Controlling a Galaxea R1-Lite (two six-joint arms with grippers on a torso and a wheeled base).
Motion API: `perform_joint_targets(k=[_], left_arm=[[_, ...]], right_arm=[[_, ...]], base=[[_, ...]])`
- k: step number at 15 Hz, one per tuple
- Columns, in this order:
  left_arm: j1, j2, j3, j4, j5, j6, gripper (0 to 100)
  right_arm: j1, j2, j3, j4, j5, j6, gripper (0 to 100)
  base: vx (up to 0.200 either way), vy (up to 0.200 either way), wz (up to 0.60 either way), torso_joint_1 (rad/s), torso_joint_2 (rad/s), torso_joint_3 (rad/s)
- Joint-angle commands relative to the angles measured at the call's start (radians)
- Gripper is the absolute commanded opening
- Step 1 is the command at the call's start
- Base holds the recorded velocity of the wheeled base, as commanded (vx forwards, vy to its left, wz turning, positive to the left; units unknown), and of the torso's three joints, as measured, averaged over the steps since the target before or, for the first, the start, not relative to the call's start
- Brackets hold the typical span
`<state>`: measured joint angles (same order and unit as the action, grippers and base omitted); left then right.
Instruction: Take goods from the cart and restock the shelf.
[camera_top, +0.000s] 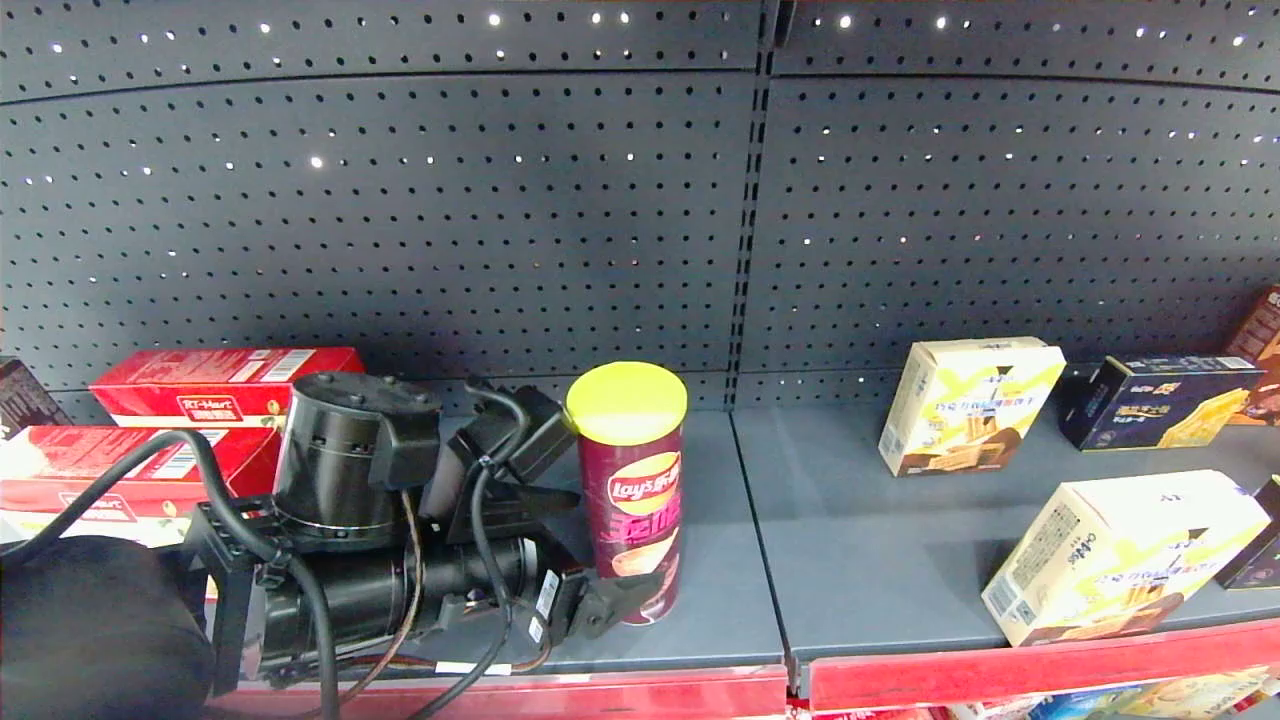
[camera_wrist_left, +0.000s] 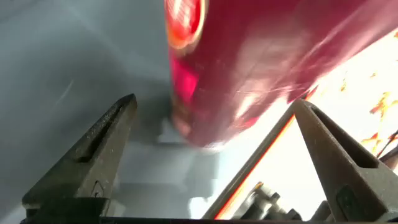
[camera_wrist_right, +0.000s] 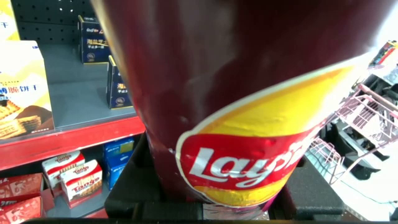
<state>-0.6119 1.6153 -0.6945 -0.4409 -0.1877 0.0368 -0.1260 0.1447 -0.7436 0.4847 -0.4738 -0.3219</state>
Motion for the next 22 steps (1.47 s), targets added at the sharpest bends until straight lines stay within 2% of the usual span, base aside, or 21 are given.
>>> perform_joint_targets(k=[1, 4, 9, 14, 19, 22], left_arm=[[0.038, -0.025, 0.032, -0.002, -0.001, 0.032, 100], [0.072, -0.043, 0.056, -0.001, -0.001, 0.037, 100], [0.080, -0.041, 0.043, 0.001, 0.004, 0.035, 100], [0.136, -0.045, 0.044, 0.002, 0.004, 0.038, 100], [0.135, -0.080, 0.050, 0.002, 0.004, 0.038, 100], [0.139, -0.167, 0.043, 0.002, 0.019, 0.037, 100]], right_arm=[[0.000, 0.000, 0.000, 0.000, 0.000, 0.000, 0], [0.000, -0.007, 0.001, 0.002, 0.000, -0.002, 0], [0.000, -0.014, 0.000, 0.002, -0.002, 0.000, 0], [0.000, -0.020, 0.000, 0.002, -0.005, 0.000, 0], [0.000, -0.020, 0.000, 0.002, -0.002, 0.000, 0], [0.002, -0.010, 0.000, 0.000, 0.009, 0.004, 0]], base=[[0.000, 0.000, 0.00, 0.000, 0.00, 0.000], [0.000, 0.000, 0.00, 0.000, 0.00, 0.000], [0.000, 0.000, 0.00, 0.000, 0.00, 0.000], [0.000, 0.000, 0.00, 0.000, 0.00, 0.000], [0.000, 0.000, 0.00, 0.000, 0.00, 0.000], [0.000, 0.000, 0.00, 0.000, 0.00, 0.000]])
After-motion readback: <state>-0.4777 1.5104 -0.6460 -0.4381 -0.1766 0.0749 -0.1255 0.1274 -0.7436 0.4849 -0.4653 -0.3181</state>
